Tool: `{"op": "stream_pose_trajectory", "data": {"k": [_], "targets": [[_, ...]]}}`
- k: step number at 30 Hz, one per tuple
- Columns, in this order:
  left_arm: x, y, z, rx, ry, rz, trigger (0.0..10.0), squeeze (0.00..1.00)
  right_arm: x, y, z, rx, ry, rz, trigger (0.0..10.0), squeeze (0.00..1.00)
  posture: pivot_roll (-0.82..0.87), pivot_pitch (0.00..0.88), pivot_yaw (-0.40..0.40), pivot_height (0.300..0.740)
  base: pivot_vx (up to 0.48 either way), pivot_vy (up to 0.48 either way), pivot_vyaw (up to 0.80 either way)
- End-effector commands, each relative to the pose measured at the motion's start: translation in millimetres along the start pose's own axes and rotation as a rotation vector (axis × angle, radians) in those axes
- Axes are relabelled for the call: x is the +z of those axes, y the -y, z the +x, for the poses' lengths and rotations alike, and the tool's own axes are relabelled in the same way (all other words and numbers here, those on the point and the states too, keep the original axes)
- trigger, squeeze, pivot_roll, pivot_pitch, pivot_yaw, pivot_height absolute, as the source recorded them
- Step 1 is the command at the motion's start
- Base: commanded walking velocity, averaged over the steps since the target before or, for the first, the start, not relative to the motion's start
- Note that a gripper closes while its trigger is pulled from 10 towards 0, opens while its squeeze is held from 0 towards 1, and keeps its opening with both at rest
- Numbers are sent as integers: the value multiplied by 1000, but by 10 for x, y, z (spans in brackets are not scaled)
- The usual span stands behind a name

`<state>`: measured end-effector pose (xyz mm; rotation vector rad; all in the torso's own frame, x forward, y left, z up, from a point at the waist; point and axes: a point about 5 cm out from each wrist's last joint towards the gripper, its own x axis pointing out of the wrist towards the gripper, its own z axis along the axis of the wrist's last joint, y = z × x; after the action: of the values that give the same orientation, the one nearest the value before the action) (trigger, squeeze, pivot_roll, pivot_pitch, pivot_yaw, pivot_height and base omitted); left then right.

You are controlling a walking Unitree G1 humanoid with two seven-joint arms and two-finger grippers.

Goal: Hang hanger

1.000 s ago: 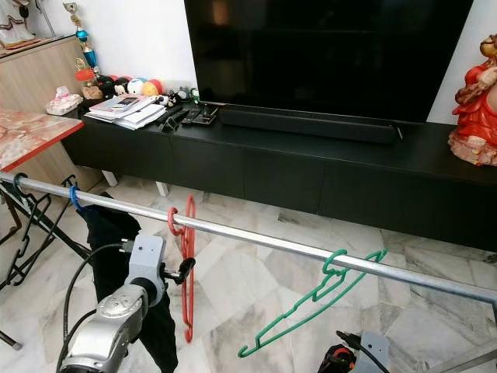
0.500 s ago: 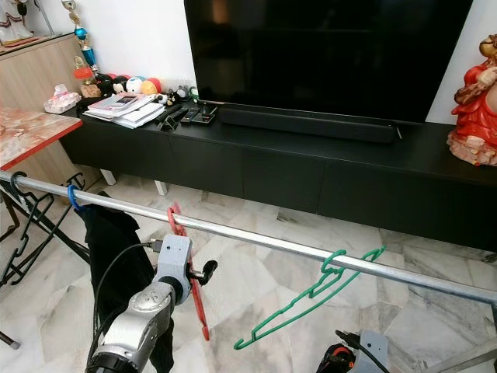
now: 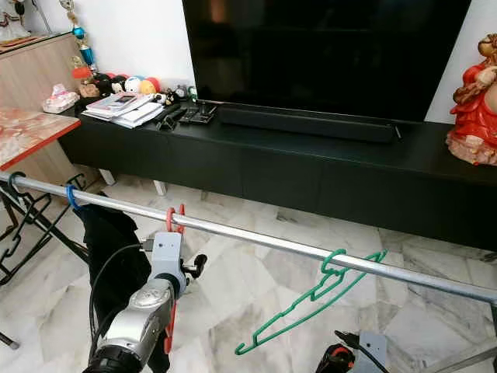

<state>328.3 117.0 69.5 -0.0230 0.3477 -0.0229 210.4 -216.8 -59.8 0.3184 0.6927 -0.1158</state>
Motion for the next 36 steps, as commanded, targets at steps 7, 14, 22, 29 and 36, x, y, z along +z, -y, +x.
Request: {"op": "stream_pose_trajectory", "data": {"k": [7, 14, 22, 29, 36], "targets": [[17, 18, 20, -11, 6, -16, 0, 0, 36, -16, 15, 9, 4, -1, 10000, 0, 95, 0, 8, 740, 0, 0, 0], [2, 42, 21, -27, 0, -51, 0, 0, 39, -15, 16, 9, 2, -8, 10000, 0, 93, 0, 6, 740, 0, 0, 0], [22, 65, 23, -39, 7, -67, 0, 0, 44, -12, 17, 10, 0, -13, 10000, 0, 93, 0, 3, 740, 0, 0, 0], [22, 60, 23, -36, 6, -62, 0, 0, 44, -12, 17, 12, -2, -16, 10000, 0, 93, 0, 2, 740, 0, 0, 0], [18, 54, 23, -36, 4, -56, 0, 0, 43, -14, 18, 12, -3, -16, 10000, 0, 94, 0, 2, 740, 0, 0, 0]]}}
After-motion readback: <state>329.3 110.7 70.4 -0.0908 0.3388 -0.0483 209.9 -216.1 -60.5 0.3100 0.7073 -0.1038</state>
